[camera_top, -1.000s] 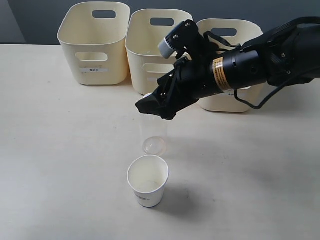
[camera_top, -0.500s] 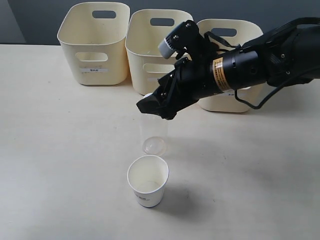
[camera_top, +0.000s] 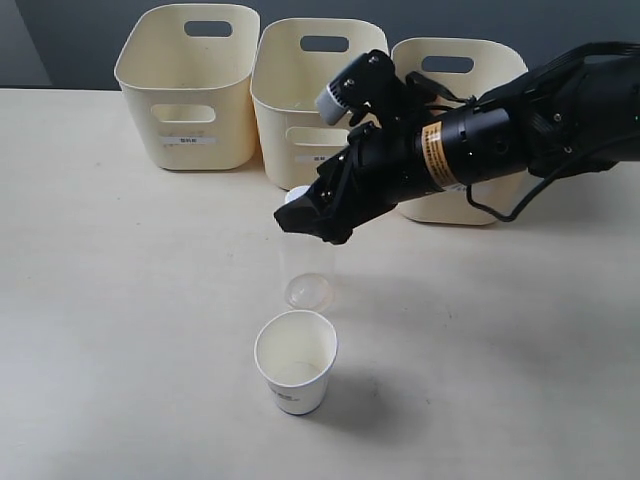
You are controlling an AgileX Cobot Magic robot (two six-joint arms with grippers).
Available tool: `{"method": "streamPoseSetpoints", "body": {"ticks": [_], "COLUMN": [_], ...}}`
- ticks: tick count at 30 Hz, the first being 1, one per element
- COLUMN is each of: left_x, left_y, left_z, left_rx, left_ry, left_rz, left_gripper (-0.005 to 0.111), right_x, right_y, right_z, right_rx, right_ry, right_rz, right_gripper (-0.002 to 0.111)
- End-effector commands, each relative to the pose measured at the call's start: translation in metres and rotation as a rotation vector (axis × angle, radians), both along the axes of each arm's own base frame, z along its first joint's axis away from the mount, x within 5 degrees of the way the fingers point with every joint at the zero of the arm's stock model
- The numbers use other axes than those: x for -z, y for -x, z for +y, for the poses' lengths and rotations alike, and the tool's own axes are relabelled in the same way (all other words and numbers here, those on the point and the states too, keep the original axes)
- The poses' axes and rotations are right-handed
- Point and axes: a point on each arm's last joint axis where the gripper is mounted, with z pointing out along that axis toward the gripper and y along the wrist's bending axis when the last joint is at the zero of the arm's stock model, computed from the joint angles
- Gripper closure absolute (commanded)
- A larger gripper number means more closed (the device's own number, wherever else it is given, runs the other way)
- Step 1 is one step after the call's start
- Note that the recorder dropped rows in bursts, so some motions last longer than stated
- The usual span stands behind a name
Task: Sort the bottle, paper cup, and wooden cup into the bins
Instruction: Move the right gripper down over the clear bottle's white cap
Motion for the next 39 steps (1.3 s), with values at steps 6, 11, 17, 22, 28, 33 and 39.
{"method": "streamPoseSetpoints", "body": {"ticks": [6,11,17,22,28,33,39], "left_x": [-0.0003,-0.0003,-0.0003,-0.0003,-0.0003,-0.0003,-0.0003], "left_y": [0.0003,0.0003,0.0003,0.0003,0.0003,0.0003,0.0003], "left_z": [0.0,0.0,0.0,0.0,0.0,0.0,0.0], "left_rx": [-0.001,-0.001,-0.001,-0.001,-0.001,-0.001,-0.001], "left_ry": [0.002,0.002,0.002,0.002,0.002,0.002,0.002], "left_rz": [-0.01,-0.01,-0.01,-0.01,-0.01,-0.01,-0.01], "left_gripper": [0.107,0.107,0.107,0.107,0.107,0.107,0.107], "right_x": [0.0005,0.001,0.0013,0.0013,0.0013,0.0013,0.0013], "right_y": [-0.0023,-0.0041,-0.0055,-0.0055,-0.0054,-0.0054,-0.0054], "right_z": [-0.0008,-0.0019,-0.0029,-0.0029,-0.0028,-0.0028,-0.0028], "right_rx": [0.005,0.023,0.037,0.037,0.035,0.033,0.033], "right_ry": [0.013,0.025,0.035,0.035,0.035,0.035,0.035], "right_rz": [-0.02,-0.032,-0.042,-0.042,-0.043,-0.044,-0.044], "right_gripper": [0.031,0.031,0.031,0.031,0.031,0.031,0.031]}}
